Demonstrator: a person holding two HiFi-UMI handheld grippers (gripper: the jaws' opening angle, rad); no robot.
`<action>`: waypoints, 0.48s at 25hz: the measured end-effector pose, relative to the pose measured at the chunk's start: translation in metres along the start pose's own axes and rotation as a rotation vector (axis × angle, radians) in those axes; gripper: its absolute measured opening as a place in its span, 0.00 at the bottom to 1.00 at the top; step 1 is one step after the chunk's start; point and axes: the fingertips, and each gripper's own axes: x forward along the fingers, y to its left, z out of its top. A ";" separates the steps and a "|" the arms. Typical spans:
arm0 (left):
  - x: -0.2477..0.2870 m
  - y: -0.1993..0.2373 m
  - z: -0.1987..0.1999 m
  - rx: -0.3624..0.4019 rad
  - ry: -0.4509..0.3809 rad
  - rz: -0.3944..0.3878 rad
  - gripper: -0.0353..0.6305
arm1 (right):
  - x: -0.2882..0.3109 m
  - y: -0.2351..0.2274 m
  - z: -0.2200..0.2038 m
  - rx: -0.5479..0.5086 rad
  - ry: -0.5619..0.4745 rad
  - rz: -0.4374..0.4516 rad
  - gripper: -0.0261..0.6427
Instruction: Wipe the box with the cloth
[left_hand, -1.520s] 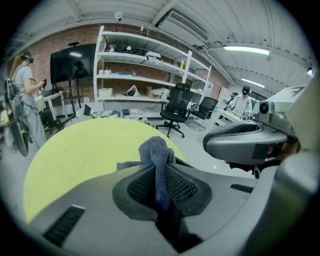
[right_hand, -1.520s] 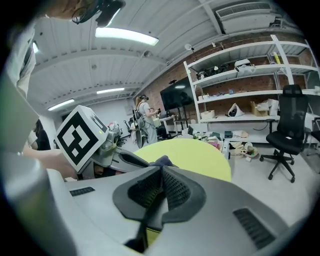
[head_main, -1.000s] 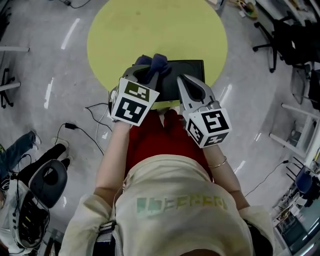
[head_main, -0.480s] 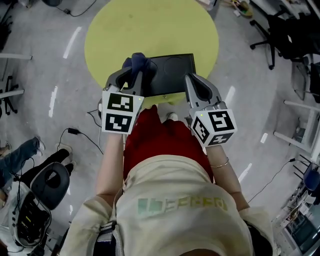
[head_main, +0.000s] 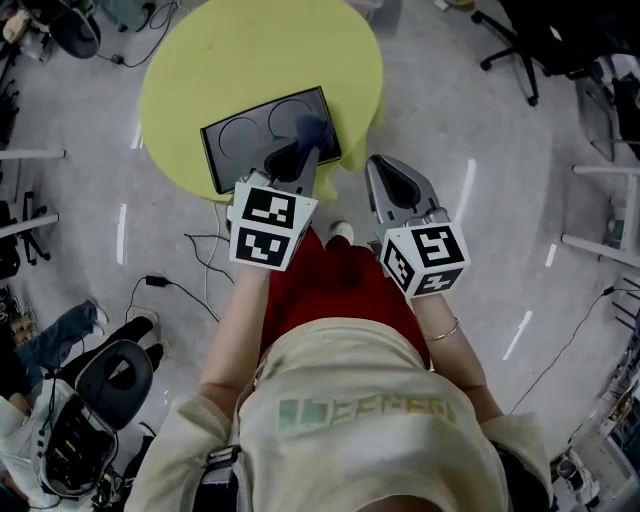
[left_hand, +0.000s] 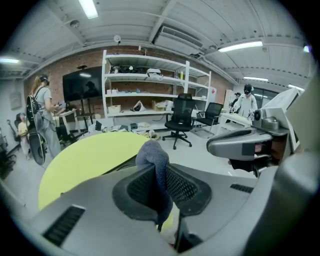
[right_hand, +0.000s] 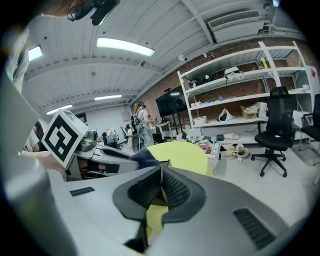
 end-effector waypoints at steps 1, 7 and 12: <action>0.007 -0.012 0.003 0.003 0.003 -0.007 0.15 | -0.006 -0.006 -0.003 0.007 0.003 0.003 0.10; 0.025 -0.028 -0.012 0.002 0.022 0.010 0.15 | -0.013 -0.001 -0.019 0.017 0.025 0.023 0.10; 0.028 -0.012 -0.035 -0.056 0.030 0.013 0.15 | 0.002 0.014 -0.022 -0.018 0.055 0.045 0.10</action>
